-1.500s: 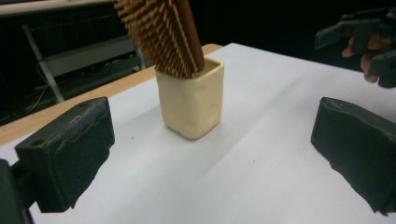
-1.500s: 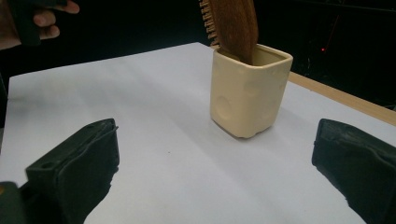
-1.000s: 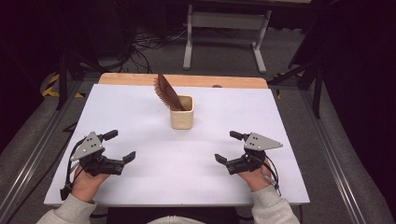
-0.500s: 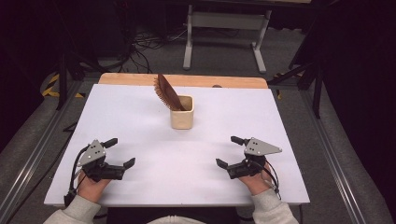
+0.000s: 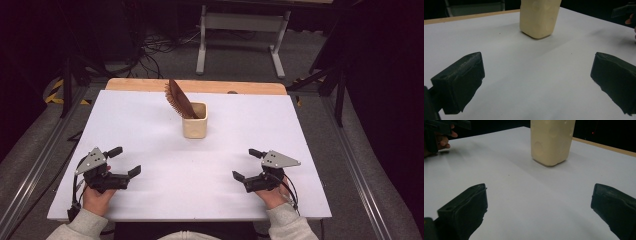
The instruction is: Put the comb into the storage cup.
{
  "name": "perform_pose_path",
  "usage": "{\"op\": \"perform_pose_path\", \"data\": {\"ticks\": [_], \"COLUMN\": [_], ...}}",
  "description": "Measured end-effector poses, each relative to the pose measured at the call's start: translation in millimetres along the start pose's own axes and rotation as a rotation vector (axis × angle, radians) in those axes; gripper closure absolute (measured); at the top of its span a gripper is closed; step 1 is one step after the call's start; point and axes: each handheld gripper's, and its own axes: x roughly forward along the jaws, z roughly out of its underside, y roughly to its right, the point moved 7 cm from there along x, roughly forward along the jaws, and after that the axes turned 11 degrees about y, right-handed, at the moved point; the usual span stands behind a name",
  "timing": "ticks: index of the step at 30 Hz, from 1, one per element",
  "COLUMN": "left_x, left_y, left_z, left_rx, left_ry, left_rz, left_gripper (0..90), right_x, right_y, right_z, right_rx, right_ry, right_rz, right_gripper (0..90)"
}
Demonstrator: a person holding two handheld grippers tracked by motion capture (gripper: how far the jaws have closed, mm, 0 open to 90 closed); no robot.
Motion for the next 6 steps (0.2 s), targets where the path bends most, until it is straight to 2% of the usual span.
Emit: {"op": "perform_pose_path", "data": {"ticks": [3, 6], "left_x": [0.5, 0.1], "left_y": [-0.5, -0.9], "left_z": [0.5, -0.2], "left_rx": [0.023, 0.027], "left_ry": [-0.004, 0.003], "left_rz": [-0.021, -0.02], "left_gripper": [0.3, 0.3], "right_x": [-0.6, -2.0], "right_y": [1.3, 4.5], "right_z": [-0.9, -1.8], "right_rx": [0.011, 0.015], "right_ry": [0.007, 0.016], "right_rz": [0.002, 0.021], "right_gripper": [1.2, 1.7]}}
